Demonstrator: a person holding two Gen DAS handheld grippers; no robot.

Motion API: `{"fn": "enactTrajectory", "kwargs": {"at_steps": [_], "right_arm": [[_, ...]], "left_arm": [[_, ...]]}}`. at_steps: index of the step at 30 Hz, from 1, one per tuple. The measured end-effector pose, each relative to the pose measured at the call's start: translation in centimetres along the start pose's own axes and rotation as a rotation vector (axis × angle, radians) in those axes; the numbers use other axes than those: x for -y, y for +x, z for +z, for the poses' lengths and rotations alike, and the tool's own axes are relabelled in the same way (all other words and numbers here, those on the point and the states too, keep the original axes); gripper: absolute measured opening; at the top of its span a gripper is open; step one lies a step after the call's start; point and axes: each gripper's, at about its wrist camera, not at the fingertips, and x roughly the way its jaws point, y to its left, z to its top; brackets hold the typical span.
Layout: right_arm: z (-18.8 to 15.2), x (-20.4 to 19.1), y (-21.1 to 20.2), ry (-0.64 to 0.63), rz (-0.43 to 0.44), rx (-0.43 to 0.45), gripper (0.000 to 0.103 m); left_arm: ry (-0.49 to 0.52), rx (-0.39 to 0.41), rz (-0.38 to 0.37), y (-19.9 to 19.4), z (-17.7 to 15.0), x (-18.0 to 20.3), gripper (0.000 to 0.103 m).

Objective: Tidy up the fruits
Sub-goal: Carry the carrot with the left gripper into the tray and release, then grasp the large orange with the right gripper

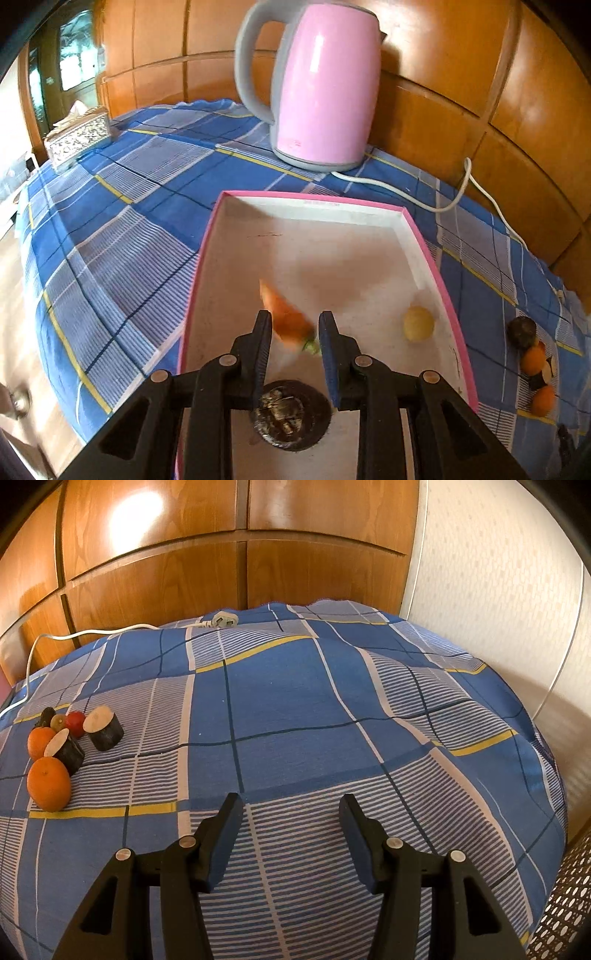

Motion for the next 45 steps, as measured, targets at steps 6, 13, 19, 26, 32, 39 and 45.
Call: {"fn": "enactTrajectory", "kwargs": {"at_steps": [6,13,19,26,32,39,45], "right_arm": [[0.0,-0.2,0.0,-0.016,-0.016,0.004,0.055],[0.0,-0.3,0.0,-0.022,-0.022,0.005,0.055],[0.0,-0.4,0.0,-0.022,-0.023,0.004,0.055],[0.1,-0.3,0.0,-0.019,-0.022,-0.004,0.055],[0.7,-1.0,-0.2,-0.041,0.021,-0.027,0.055],[1.9,-4.3,-1.6,-0.099,0.184,-0.025,0.055],[2.7,-7.4,-2.6,-0.149,0.29,-0.023,0.053]], "left_arm": [[0.003,0.028,-0.015,-1.4,-0.7,-0.3,0.037],[0.0,0.043,-0.055,-3.9,-2.8,-0.8,0.05],[0.029,0.037,-0.078,-5.7,-5.5,-1.0,0.054],[0.066,0.017,-0.084,-6.8,-8.9,-0.6,0.061],[0.101,0.011,-0.101,-7.0,-10.0,0.4,0.063],[0.119,0.016,-0.112,-7.2,-10.2,0.9,0.067],[0.112,0.009,-0.117,-7.1,-10.2,0.8,0.068]]}}
